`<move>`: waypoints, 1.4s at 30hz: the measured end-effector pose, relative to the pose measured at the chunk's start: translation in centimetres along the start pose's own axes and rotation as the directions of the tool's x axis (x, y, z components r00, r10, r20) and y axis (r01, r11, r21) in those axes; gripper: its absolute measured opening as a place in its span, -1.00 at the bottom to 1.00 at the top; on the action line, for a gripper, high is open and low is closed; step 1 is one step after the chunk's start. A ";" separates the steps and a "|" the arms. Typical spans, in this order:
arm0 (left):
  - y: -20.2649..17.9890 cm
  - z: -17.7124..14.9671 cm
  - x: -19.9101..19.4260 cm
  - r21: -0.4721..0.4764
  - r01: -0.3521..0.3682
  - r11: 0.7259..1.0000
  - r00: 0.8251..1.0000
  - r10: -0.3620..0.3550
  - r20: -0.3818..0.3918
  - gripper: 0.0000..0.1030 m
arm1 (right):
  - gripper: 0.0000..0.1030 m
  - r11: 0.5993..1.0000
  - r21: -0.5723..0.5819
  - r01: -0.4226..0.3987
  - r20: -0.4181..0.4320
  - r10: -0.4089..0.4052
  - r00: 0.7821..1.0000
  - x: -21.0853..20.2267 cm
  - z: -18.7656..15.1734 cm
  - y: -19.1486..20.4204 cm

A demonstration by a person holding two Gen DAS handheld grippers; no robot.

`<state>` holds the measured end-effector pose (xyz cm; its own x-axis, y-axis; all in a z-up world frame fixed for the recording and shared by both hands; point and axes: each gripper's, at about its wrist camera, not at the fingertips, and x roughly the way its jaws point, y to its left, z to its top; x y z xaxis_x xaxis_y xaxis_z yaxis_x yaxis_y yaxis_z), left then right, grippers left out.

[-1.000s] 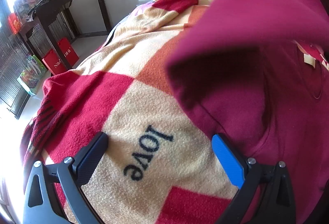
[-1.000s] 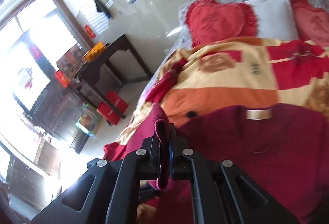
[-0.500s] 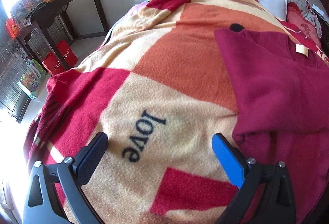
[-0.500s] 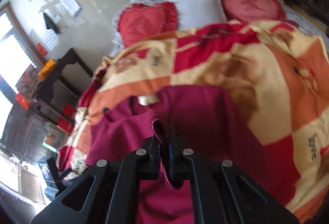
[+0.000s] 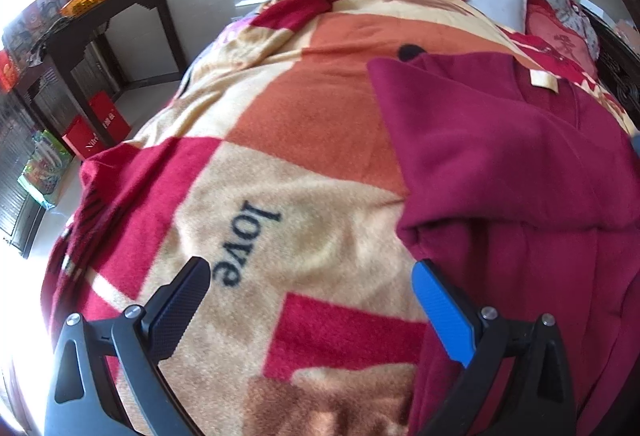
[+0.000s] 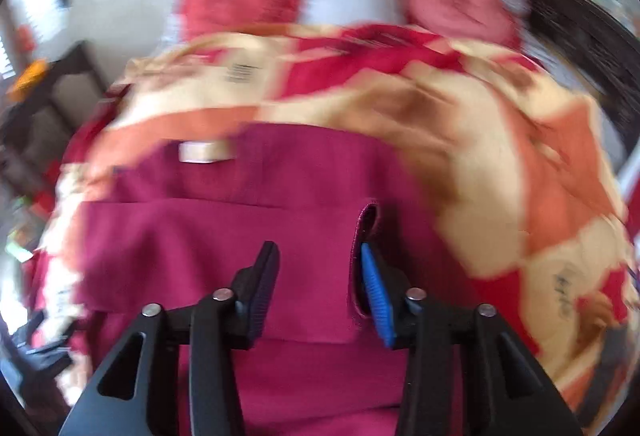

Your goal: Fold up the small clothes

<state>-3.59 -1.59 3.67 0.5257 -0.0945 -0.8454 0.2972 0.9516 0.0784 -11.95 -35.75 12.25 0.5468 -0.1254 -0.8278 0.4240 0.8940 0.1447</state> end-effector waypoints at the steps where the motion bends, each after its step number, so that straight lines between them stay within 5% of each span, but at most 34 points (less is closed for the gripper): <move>1: -0.1 0.0 0.2 -0.001 0.000 1.000 1.000 0.000 -0.002 0.99 | -0.50 0.997 -0.038 -0.067 -0.008 0.067 0.998 0.0 0.2 1.8; 4: -0.2 0.2 0.9 -0.023 0.014 1.000 1.000 -0.014 -0.016 0.99 | -0.50 0.952 -0.132 -0.275 -0.066 0.269 0.961 1.1 1.0 7.6; 7: 0.2 0.4 1.5 -0.058 0.043 0.997 0.999 -0.044 -0.024 0.99 | -0.48 0.891 -0.235 -0.390 -0.108 0.375 0.921 3.2 1.9 13.7; 11: 0.6 0.5 2.0 -0.065 0.053 0.996 0.998 -0.055 -0.021 0.99 | -0.48 0.836 -0.385 -0.391 -0.169 0.353 0.920 7.7 3.1 20.8; 16: 0.8 0.8 2.4 -0.065 0.061 0.996 0.998 -0.062 -0.014 0.99 | -0.48 0.792 -0.485 -0.370 -0.233 0.290 0.928 12.2 3.3 24.9; 19: 1.1 0.9 2.2 -0.069 0.071 0.995 0.997 -0.072 0.000 0.99 | -1.00 0.767 -0.516 -0.382 -0.276 0.273 0.922 13.5 2.7 25.5; 22: 1.9 1.2 1.9 -0.097 0.084 0.992 0.996 -0.083 0.013 0.99 | -1.00 0.744 -0.540 -0.394 -0.241 0.312 0.919 12.3 2.4 25.9; 26: 3.3 1.7 1.3 -0.133 0.073 0.988 0.997 -0.070 0.030 0.99 | -1.00 0.751 -0.458 -0.476 -0.207 0.430 0.879 11.6 3.9 25.9; 31: 4.2 1.9 0.9 -0.134 0.041 0.990 0.999 -0.038 0.019 0.99 | -1.00 0.789 -0.422 -0.447 -0.249 0.373 0.894 15.8 2.4 26.9; 33: 4.4 2.0 0.3 -0.139 0.042 0.989 0.999 -0.037 0.035 0.99 | -1.00 0.796 -0.368 -0.479 -0.240 0.417 0.877 15.1 2.7 26.0; 35: 4.4 2.2 -0.2 -0.143 0.048 0.989 0.998 -0.042 0.048 0.99 | -0.77 0.799 -0.311 -0.515 -0.251 0.453 0.855 13.5 3.2 24.6; 42: 2.1 4.0 -1.3 -0.113 0.077 0.991 0.994 -0.067 0.089 0.99 | -0.77 0.857 -0.361 -0.369 -0.133 0.344 0.929 6.3 0.3 18.6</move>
<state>-0.48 -0.68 7.05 0.5739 -0.1835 -0.7981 0.2444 0.9685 -0.0469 -0.42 -20.00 9.91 0.5579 0.2486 -0.7918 -0.0989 0.9672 0.2340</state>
